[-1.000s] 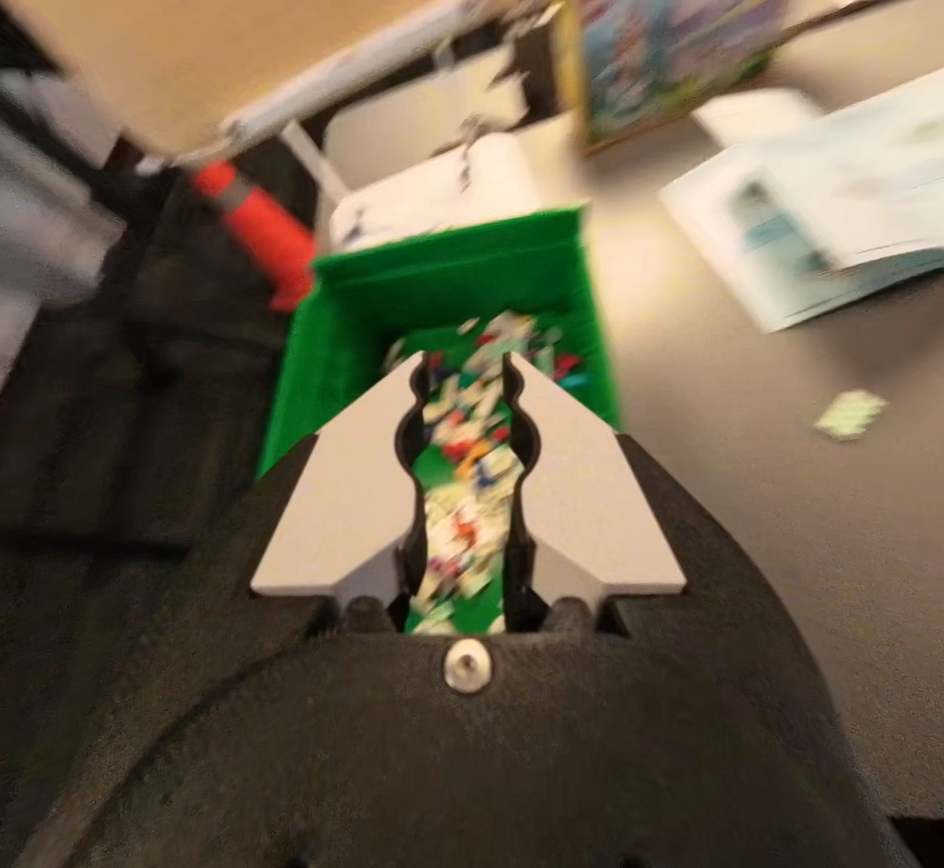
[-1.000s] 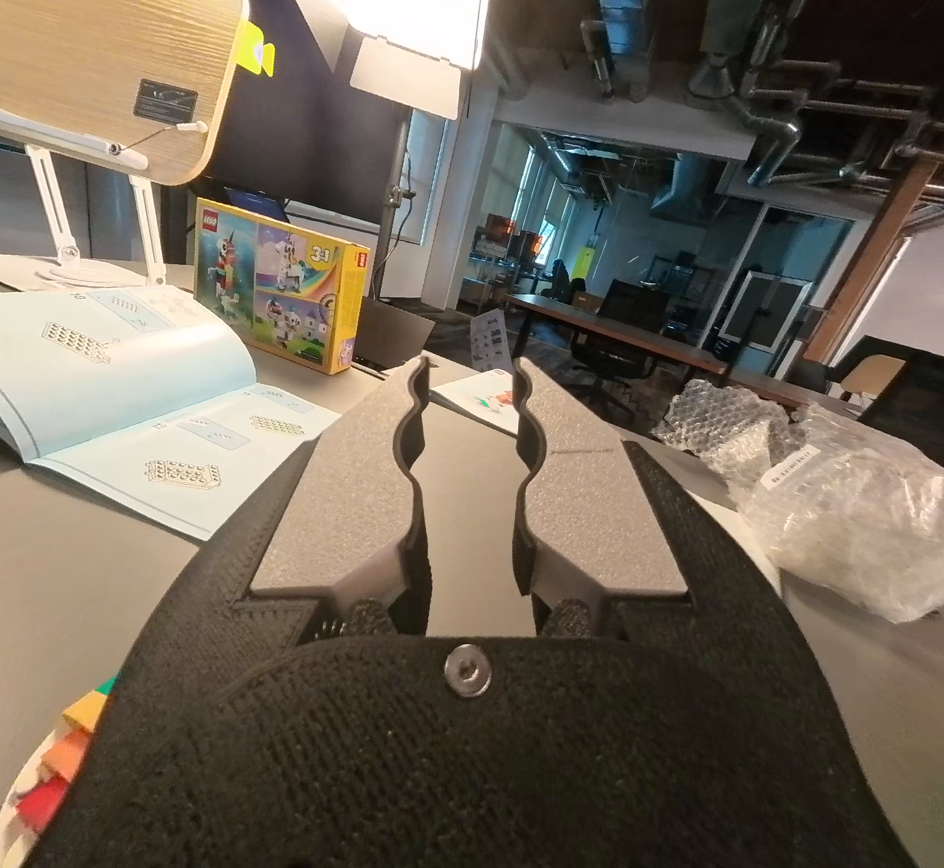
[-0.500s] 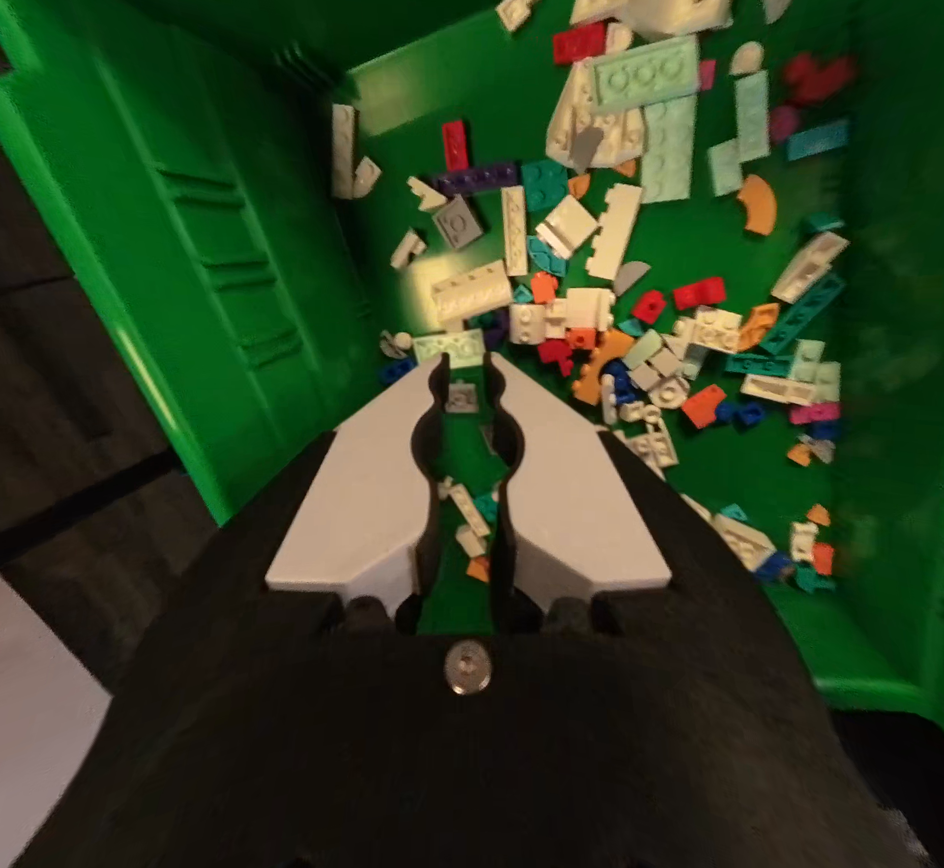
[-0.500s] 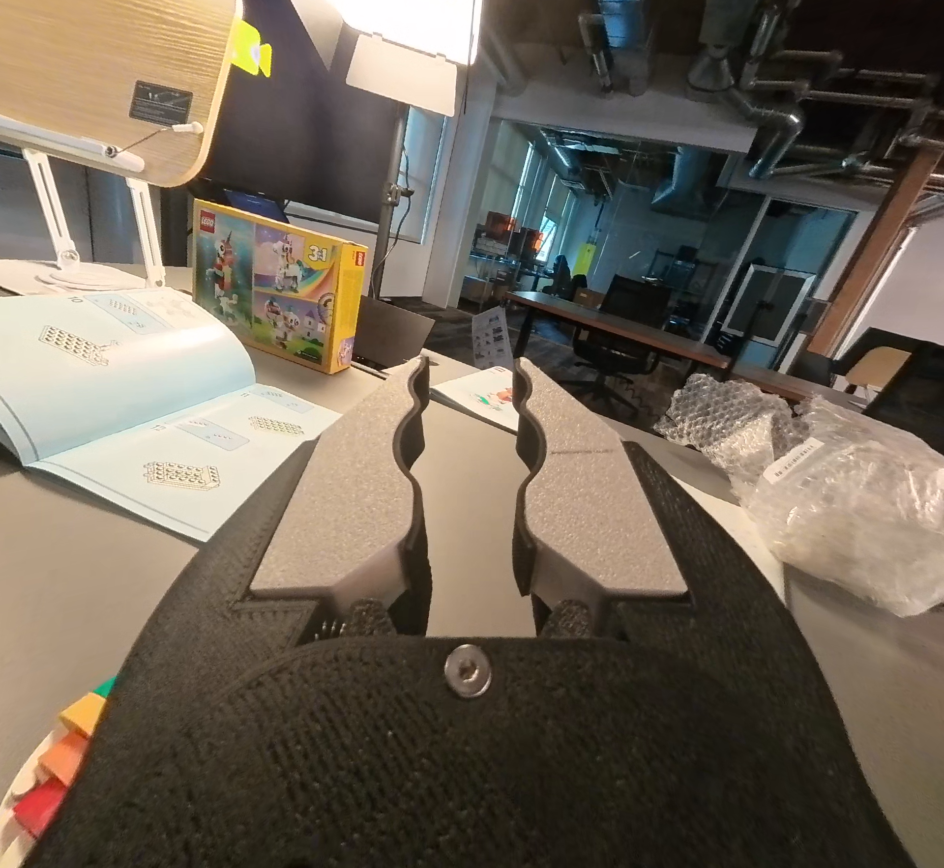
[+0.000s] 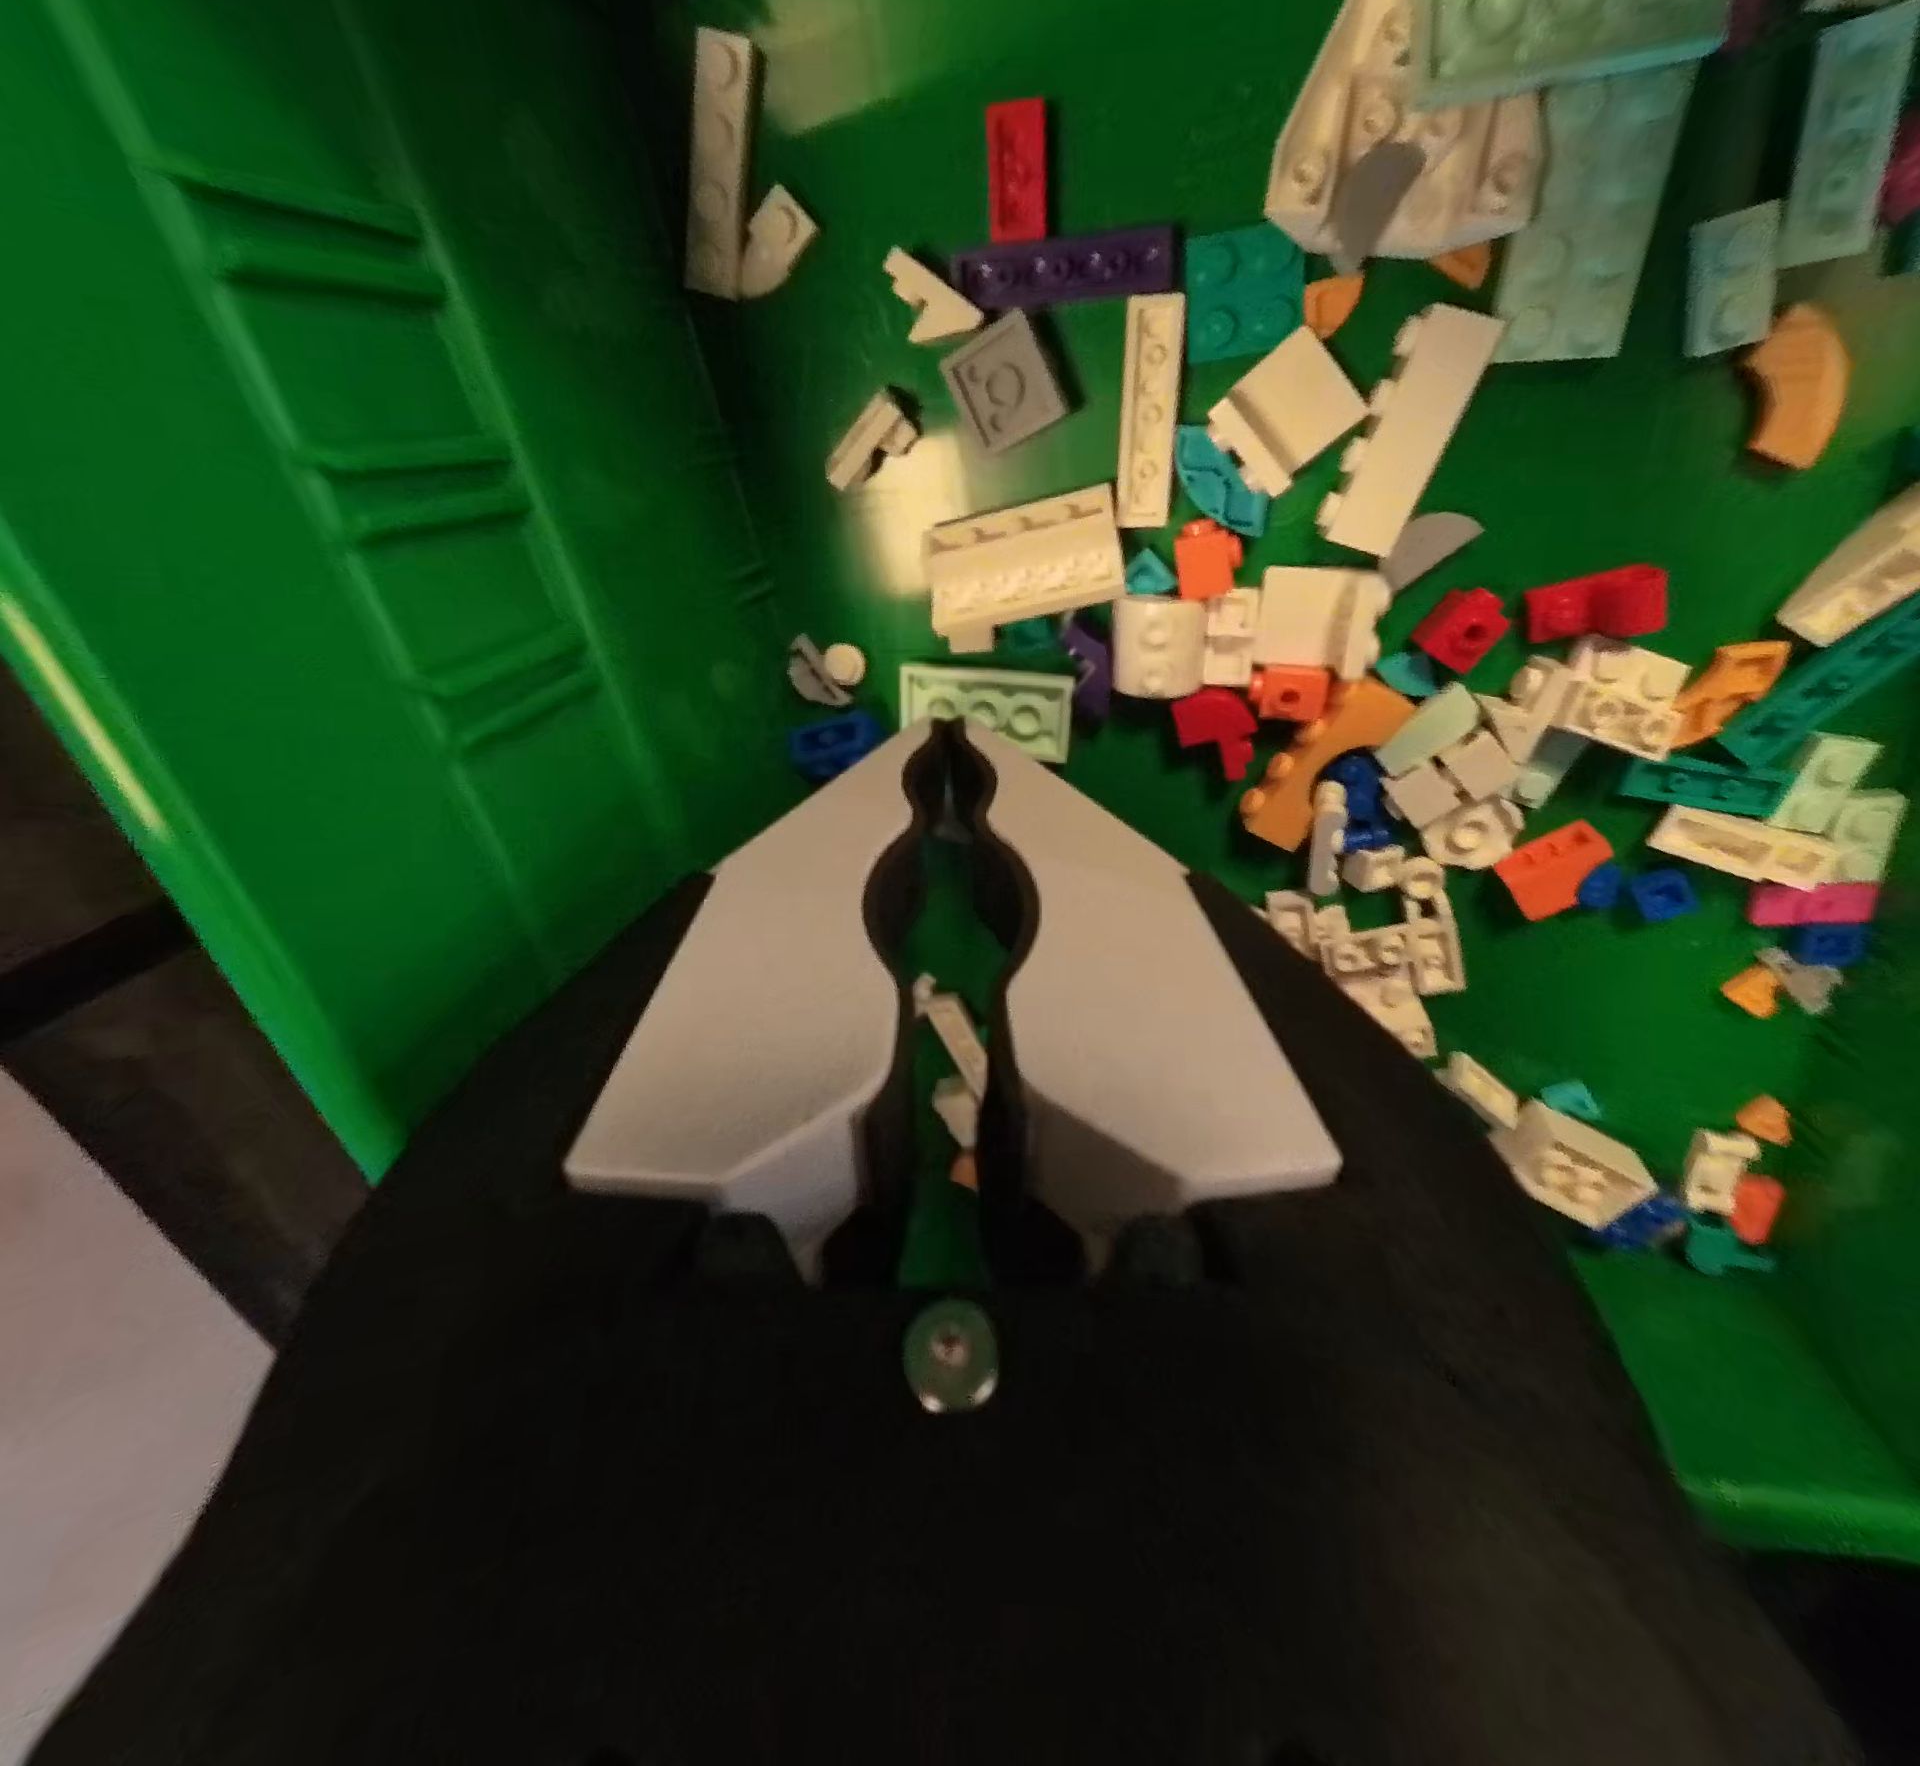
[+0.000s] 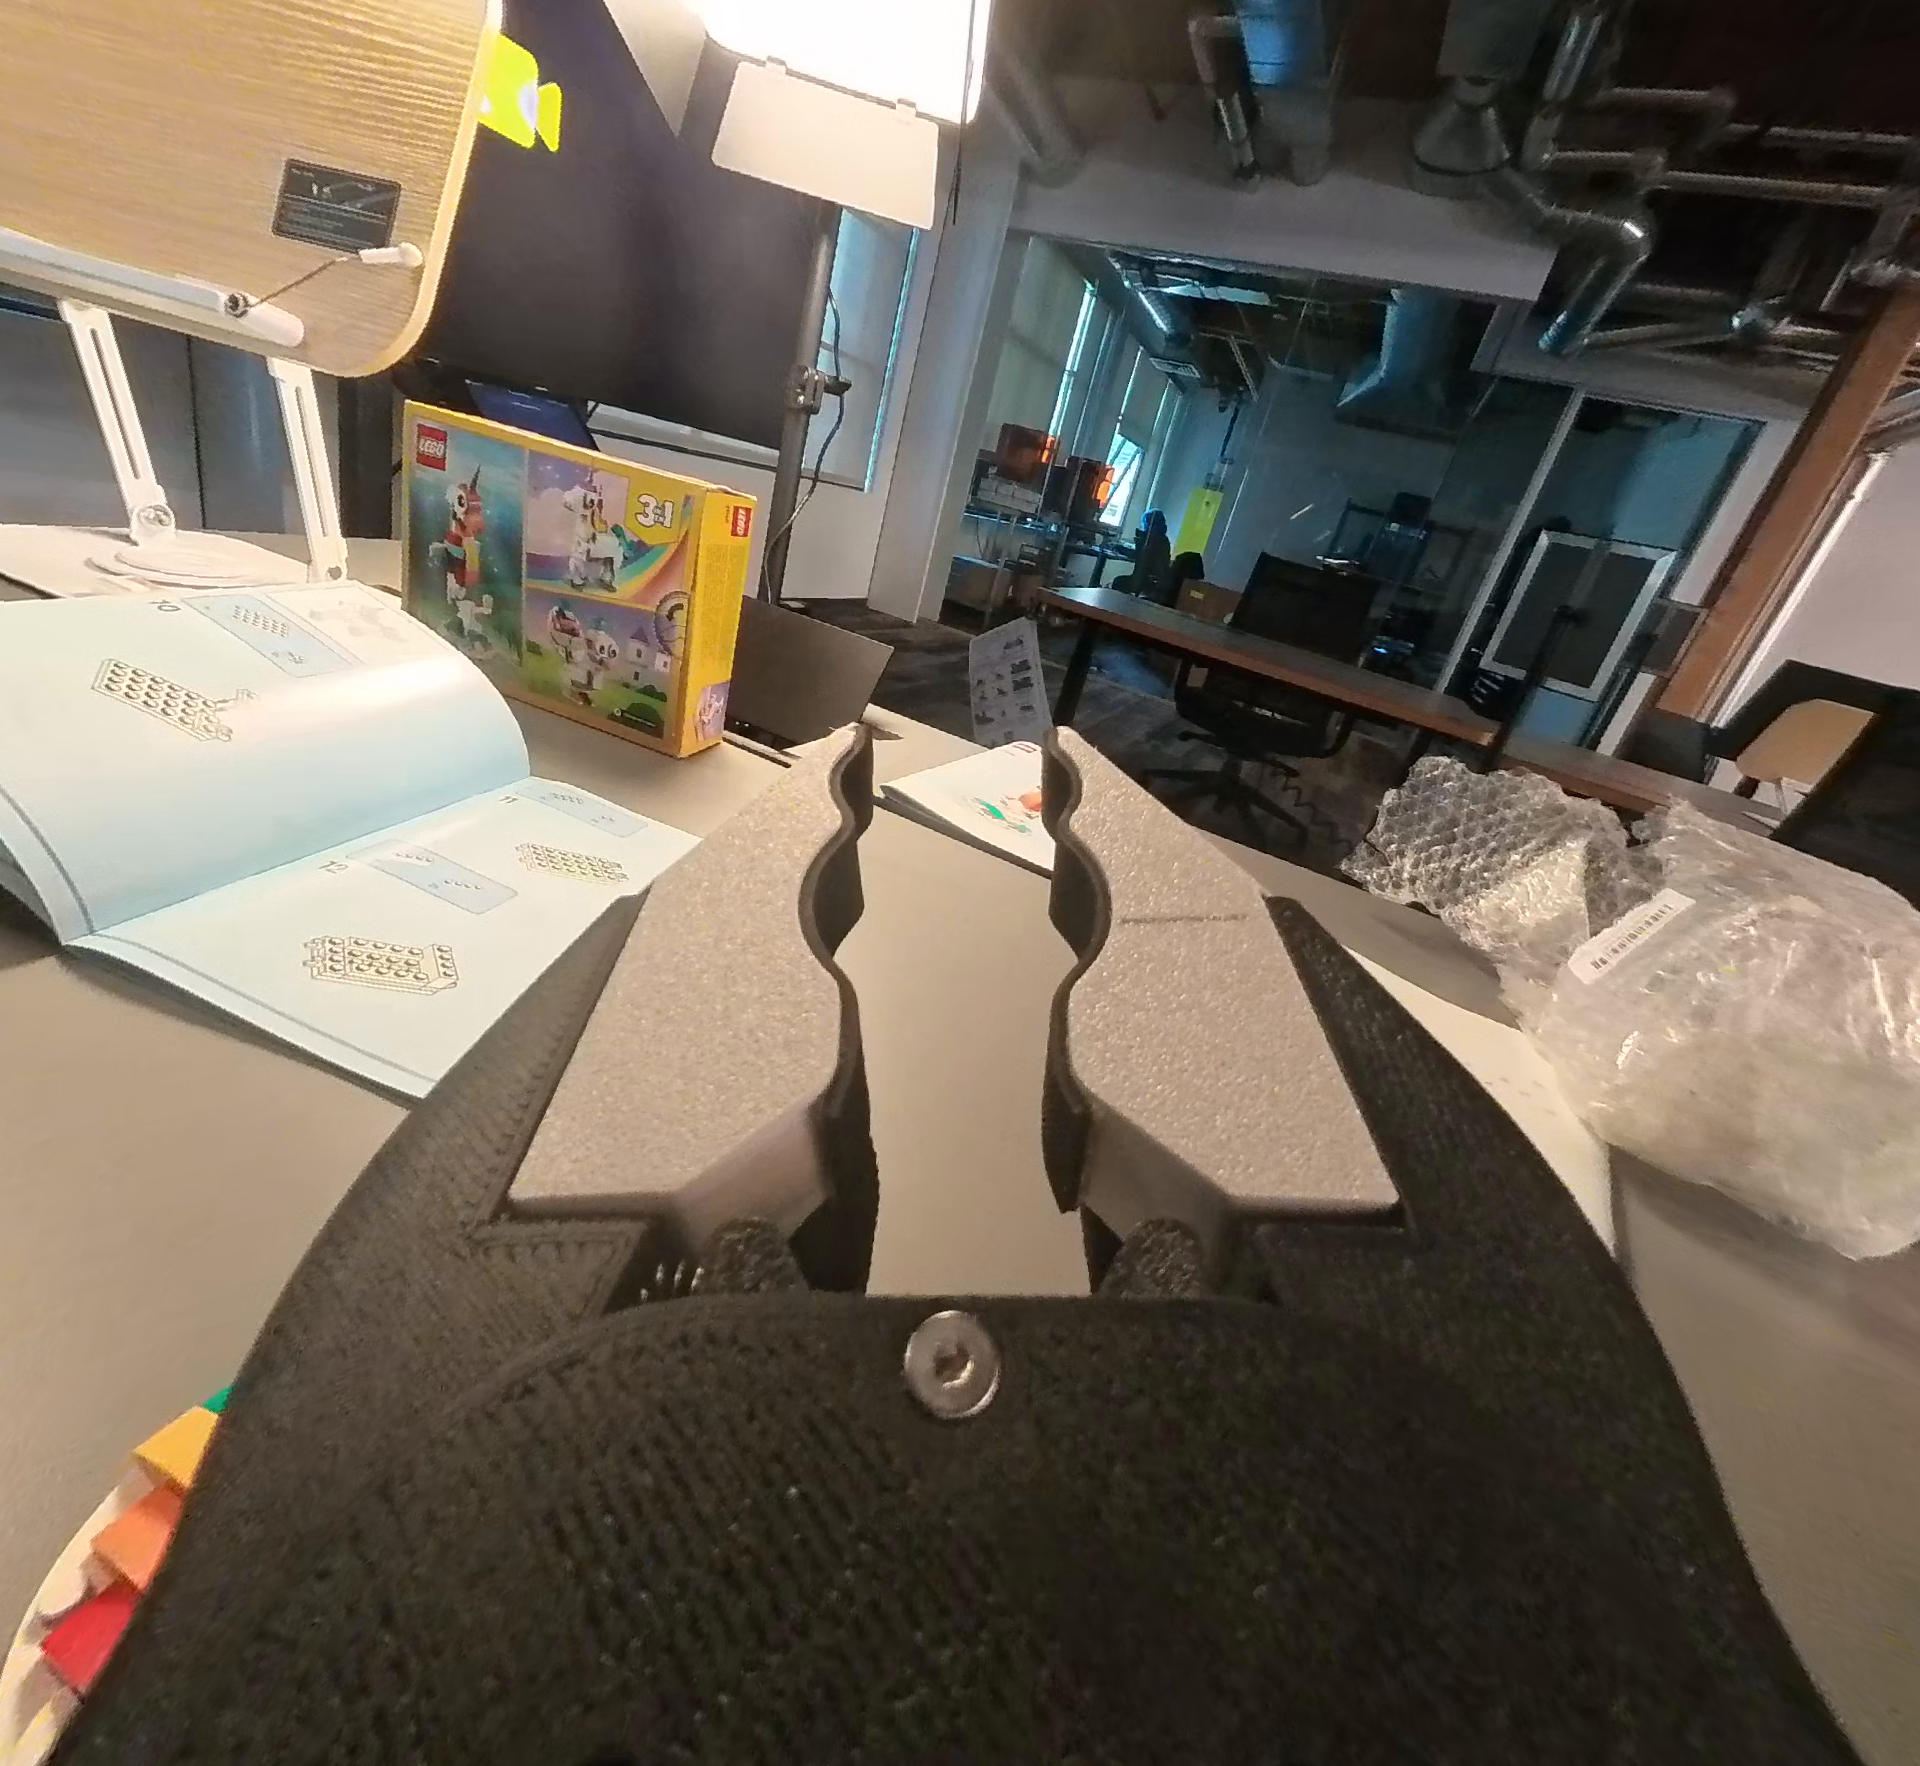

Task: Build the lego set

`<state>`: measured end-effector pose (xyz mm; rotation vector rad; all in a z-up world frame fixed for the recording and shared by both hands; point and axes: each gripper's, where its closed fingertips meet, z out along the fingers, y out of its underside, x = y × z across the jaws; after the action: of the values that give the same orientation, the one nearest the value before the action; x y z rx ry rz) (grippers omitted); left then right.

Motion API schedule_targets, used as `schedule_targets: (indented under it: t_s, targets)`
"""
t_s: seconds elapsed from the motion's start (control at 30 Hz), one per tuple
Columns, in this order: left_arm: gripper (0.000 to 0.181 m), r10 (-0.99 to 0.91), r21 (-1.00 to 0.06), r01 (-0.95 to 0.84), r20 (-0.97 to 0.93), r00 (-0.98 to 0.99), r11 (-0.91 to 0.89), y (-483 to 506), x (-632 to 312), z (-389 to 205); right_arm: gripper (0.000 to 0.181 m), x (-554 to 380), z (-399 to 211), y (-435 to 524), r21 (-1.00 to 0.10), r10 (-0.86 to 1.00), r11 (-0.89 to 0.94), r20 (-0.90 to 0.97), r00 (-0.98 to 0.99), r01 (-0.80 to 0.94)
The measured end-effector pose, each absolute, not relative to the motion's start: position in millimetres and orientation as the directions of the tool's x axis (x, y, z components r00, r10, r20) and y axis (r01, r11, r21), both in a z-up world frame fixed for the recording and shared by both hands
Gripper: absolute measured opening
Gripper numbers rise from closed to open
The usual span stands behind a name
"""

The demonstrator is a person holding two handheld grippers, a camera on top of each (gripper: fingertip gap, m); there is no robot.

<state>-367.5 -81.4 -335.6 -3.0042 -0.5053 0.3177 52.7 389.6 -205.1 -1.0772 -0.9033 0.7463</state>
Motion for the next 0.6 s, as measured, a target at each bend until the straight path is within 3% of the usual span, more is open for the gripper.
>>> schedule_targets:
  t_s: [0.17, 0.33, 0.5, 0.6]
  targets:
    - [0.000, 0.332, -0.040, 0.329, -0.125, 0.935, -0.943, -91, -345, -334, 0.031, 53, -205, 390, -0.951, 0.864, 0.299, 0.235, 0.446, -0.079]
    - [0.001, 0.466, -0.196, 0.446, -0.073, 0.882, -0.874, -76, -347, -317, 0.031, 51, -206, 390, -0.952, 0.867, 0.296, 0.235, 0.440, -0.076]
    - [0.031, 0.264, -0.073, 0.260, -0.057, 0.963, -0.963, -85, -331, -330, 0.031, 51, -207, 390, -0.954, 0.870, 0.289, 0.228, 0.437, -0.078]
    - [0.036, 0.261, -0.083, 0.255, -0.071, 0.963, -0.963, -82, -336, -332, 0.031, 51, -207, 391, -0.957, 0.873, 0.278, 0.217, 0.436, -0.081]
